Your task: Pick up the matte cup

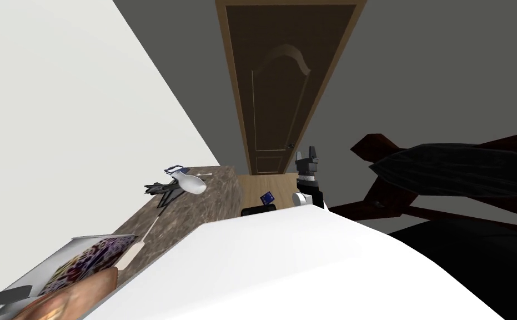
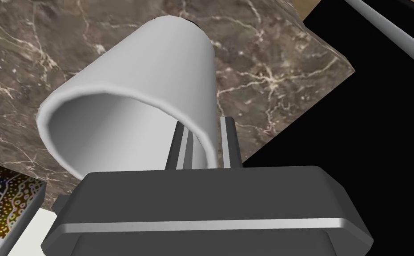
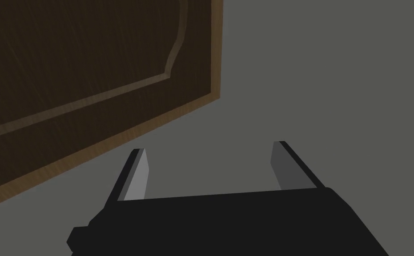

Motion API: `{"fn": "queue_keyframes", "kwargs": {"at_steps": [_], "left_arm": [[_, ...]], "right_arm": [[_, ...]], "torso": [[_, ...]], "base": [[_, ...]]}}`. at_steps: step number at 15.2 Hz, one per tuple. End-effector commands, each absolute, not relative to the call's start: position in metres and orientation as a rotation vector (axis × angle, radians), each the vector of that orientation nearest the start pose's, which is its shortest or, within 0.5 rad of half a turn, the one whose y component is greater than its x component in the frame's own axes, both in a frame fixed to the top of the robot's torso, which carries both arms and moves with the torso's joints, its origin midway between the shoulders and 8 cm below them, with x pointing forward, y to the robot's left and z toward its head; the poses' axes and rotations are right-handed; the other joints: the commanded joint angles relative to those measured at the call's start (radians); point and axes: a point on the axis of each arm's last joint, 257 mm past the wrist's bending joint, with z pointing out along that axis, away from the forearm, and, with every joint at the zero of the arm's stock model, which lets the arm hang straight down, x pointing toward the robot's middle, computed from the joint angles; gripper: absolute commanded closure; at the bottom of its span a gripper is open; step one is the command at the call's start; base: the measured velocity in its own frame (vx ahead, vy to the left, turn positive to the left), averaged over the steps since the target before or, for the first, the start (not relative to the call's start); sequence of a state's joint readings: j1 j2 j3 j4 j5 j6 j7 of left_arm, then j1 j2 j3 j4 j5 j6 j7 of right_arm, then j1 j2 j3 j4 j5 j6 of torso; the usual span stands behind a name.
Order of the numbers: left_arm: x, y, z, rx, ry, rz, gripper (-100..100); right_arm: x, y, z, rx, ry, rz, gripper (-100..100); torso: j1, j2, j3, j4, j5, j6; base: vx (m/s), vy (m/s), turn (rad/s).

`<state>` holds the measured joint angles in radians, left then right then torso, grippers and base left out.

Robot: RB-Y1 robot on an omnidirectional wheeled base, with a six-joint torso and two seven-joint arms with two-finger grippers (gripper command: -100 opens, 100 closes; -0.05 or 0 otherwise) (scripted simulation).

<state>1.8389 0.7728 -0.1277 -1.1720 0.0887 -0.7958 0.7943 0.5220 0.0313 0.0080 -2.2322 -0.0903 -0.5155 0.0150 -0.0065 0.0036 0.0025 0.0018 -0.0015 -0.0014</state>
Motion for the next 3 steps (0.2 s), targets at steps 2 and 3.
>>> {"fn": "queue_keyframes", "kwargs": {"at_steps": [2,3], "left_arm": [[-0.4183,0.4352,-0.2442,-2.564,1.530,0.022,100],[-0.4179,0.4347,-0.2503,-2.561,1.534,0.022,100]], "right_arm": [[0.3463,-0.2953,-0.0014,0.775,0.564,1.328,0],[0.3463,-0.2953,-0.0014,0.775,0.564,1.328,0]], "torso": [[-0.002,0.000,0.000,0.000,0.000,0.000],[-0.003,0.000,0.000,0.000,-0.001,-0.001]], "base": [[0.007,-0.049,-0.033],[0.005,-0.028,-0.008]]}}
